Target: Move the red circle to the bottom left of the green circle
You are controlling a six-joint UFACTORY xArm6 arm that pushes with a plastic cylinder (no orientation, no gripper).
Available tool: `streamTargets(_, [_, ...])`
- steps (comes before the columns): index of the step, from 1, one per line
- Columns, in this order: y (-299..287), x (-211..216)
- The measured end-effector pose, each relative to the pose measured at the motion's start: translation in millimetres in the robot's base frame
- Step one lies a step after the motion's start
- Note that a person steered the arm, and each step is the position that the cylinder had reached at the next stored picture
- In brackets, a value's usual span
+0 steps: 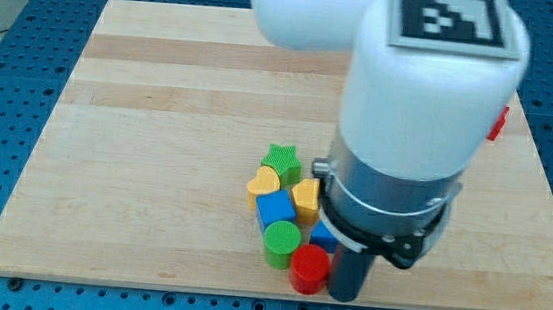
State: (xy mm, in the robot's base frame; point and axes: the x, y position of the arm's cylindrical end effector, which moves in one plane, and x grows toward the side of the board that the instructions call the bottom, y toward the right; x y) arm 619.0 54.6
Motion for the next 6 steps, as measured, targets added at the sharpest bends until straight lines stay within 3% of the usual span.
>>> streamTargets(4, [-55.5,-2.5])
streamTargets(5, [5.6,-2.8])
streamTargets(6, [113.7,-2.9])
